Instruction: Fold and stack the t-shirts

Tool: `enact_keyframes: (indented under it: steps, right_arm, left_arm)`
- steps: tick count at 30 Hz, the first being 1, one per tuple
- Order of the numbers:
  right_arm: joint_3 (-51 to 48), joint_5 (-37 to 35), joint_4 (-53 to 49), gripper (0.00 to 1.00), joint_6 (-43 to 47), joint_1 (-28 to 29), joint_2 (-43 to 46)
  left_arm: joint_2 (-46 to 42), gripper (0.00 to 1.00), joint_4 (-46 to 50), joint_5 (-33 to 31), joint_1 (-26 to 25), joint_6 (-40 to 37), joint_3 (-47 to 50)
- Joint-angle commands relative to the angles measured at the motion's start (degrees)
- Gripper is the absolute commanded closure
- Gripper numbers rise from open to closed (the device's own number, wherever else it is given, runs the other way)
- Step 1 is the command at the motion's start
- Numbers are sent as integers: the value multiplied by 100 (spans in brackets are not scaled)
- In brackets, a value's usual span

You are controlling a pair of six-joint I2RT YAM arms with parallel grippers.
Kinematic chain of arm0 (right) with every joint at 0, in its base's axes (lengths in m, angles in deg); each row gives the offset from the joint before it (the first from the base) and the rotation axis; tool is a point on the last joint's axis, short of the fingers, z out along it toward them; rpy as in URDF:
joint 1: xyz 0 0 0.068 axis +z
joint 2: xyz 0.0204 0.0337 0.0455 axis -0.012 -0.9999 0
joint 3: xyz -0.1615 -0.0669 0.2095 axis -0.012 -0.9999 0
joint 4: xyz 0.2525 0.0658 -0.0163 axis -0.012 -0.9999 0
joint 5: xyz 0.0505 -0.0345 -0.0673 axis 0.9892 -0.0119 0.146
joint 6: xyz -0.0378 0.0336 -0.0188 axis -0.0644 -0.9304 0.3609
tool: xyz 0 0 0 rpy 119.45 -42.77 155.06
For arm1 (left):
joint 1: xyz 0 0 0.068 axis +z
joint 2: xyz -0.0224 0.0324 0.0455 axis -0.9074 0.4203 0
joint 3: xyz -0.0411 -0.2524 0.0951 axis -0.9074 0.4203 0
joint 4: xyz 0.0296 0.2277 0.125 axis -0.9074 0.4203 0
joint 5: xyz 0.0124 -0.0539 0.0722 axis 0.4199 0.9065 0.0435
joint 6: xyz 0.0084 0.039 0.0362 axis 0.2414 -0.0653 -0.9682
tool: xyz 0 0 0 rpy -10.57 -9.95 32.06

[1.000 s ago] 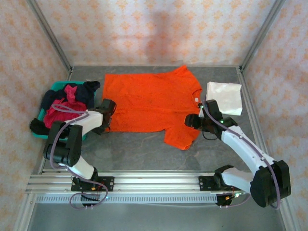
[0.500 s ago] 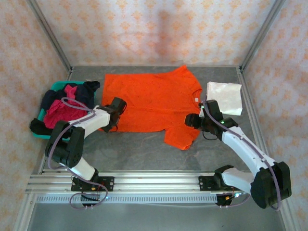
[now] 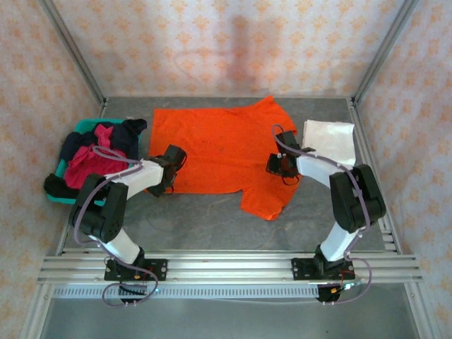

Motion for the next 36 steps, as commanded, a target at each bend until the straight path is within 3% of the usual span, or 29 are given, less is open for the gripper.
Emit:
enact_keyframes:
  steps: [1, 10, 15, 24, 28, 32, 36]
  right_arm:
    - [-12, -280, 15, 71, -88, -383, -152]
    - [-568, -120, 54, 72, -73, -713, 123]
    - [-753, -660, 104, 76, -357, -861, 243]
    - [-862, 399, 560, 64, -188, -889, 869]
    - [-868, 189, 535, 61, -86, -896, 1388]
    - [-778, 71, 359, 61, -14, -913, 1625]
    - [-792, 109, 188, 60, -25, -914, 1846]
  left_arm:
    - [-249, 48, 135, -140, 16, 197, 172]
    - [-418, 47, 120, -99, 33, 344, 392]
    - [-443, 43, 135, -15, 78, 346, 414]
    - [-327, 46, -23, 201, 151, 625, 562]
    - [-222, 47, -298, 400, 254, 765, 726]
    - [-30, 52, -557, 615, 394, 767, 829]
    - [-2, 74, -595, 648, 438, 710, 814]
